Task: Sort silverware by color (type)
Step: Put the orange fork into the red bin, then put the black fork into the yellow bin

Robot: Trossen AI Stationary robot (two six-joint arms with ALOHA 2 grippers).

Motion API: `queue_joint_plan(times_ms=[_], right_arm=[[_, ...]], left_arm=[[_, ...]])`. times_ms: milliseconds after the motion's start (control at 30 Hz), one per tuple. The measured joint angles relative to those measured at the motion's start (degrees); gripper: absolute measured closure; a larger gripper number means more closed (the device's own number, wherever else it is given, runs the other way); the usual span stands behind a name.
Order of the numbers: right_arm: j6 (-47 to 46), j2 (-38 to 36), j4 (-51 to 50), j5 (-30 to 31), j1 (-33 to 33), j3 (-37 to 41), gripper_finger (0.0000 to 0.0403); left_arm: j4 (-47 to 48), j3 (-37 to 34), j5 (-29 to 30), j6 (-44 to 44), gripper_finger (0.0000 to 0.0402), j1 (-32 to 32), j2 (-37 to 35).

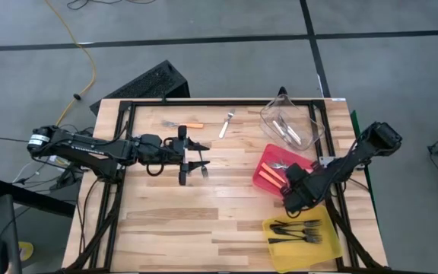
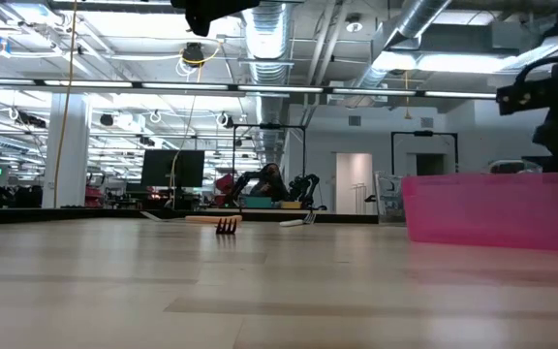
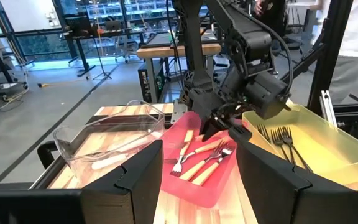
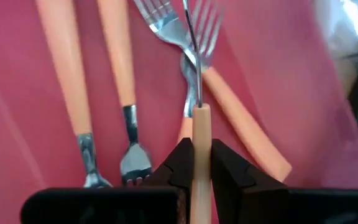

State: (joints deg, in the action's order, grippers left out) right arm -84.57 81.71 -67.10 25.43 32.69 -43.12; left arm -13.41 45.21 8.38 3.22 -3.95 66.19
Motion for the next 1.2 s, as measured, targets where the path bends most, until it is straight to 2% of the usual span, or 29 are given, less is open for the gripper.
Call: queue_joint_plan(times_ms=[133, 333, 567, 900, 1000, 1200], right_arm=[[4.2, -0.1, 2.9, -0.7, -1.4, 1.8, 0.0347], [12.1, -0.1, 8.0, -4.9, -5.1, 4.0, 0.0347], [19.2, -0.1, 9.9, -4.9, -9.1, 4.1, 0.0346], [21.3, -0.1, 11.2, -4.7, -10.2, 4.1, 0.021], [22.8, -0.1, 12.7, -4.5, -10.2, 4.0, 0.0194], [27.4, -0.3, 11.2, -4.4, -10.3, 0.7, 0.0192]], left_arm=[[0.0, 0.0, 0.0, 0.7, 0.021, 0.0, 0.0], [-0.1, 0.0, 0.0, 1.6, 0.021, 0.0, 0.0], [0.4, 0.0, 0.0, 1.7, 0.021, 0.0, 0.0], [2.5, -0.1, 0.0, 1.4, 0.021, 0.0, 0.0], [2.8, -0.8, 1.6, 1.4, 0.021, 0.0, 0.0], [5.3, -1.4, 5.5, 0.3, 0.021, 0.0, 0.0]])
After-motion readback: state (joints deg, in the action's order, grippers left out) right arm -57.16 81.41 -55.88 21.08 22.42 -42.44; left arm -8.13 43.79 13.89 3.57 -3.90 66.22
